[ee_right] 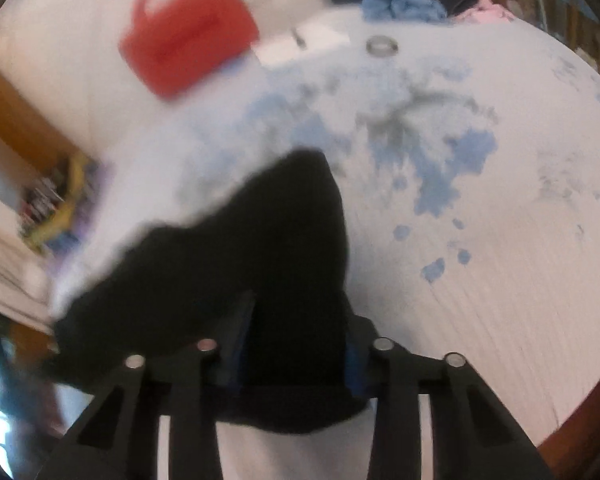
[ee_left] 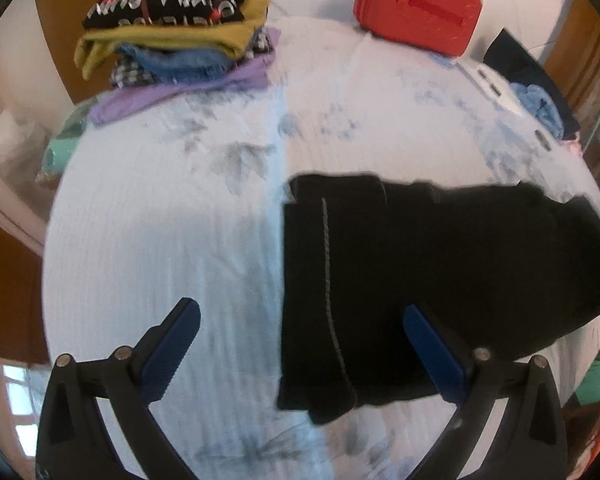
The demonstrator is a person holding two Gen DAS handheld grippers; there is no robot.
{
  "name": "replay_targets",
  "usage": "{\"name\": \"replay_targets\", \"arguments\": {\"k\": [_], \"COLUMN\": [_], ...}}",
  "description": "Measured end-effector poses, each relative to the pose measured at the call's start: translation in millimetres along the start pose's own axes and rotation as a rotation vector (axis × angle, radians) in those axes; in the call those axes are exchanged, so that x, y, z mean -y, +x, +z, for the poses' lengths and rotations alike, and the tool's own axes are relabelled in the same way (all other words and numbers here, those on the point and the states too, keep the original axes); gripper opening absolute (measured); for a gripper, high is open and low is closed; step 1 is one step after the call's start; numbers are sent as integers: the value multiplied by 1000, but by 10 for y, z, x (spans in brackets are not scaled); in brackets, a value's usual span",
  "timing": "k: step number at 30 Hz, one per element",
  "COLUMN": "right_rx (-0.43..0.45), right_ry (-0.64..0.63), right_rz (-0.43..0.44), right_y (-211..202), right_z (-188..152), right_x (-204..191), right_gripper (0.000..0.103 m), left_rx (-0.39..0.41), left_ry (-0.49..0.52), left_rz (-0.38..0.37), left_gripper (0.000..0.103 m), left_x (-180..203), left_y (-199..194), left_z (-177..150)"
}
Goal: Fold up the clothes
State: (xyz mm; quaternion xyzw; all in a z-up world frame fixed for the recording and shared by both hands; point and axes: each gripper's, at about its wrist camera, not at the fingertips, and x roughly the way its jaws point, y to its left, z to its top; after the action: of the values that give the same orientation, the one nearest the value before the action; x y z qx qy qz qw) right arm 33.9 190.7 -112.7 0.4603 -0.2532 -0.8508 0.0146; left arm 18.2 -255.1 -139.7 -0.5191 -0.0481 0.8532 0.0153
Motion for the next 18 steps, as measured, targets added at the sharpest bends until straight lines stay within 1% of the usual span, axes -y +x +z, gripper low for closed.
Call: {"name": "replay_targets", "arguments": {"k": [1, 3, 5, 7, 8, 10, 11, 12, 13, 15, 17, 18], "right_rx": [26, 58, 36, -1, -22, -76, -113, -147, -158, -175, -140, -113], "right_ry": [-6, -130, -225, -292, -326, -392, -429, -445, -448, -454, -448, -450], "right_rz": [82, 136, 179, 202, 208, 232, 226, 225, 217, 205, 219, 215], "right_y": [-136, -349, -322, -162, -34, 281, 492, 627, 682, 760, 561, 418], "right_z": [-2, -39, -124, -231, -334, -594, -716, -784, -818, -872, -798, -741], "right_x": [-144, -667, -1113, -1425, -1575, -1818, -1922, -1964, -1968, -1965, -1878, -1804], "right_gripper": [17, 17, 17, 18, 20, 34, 40, 52, 55, 55, 60, 69], "left_rx": [18, 55, 79, 90, 94, 90, 84, 79, 75, 66, 55, 48], "left_ry": [-1, -3, -2, -2, 1, 1, 3, 1, -1, 13, 19, 21], "left_rz": [-11, -34, -55, -64, -69, -71, -82, -92, -101, -133, -177, -201], "left_gripper": [103, 103, 103, 103, 103, 103, 103, 103, 103, 103, 103, 103], "left_x": [-38, -113, -149, -155, -139, -82, -32, 9, 50, 189, 333, 410], "left_y": [-78, -234, -347, -417, -441, -443, -428, -422, -417, -396, -371, -358], "left_z": [15, 47, 77, 95, 104, 116, 130, 128, 127, 126, 128, 126]}}
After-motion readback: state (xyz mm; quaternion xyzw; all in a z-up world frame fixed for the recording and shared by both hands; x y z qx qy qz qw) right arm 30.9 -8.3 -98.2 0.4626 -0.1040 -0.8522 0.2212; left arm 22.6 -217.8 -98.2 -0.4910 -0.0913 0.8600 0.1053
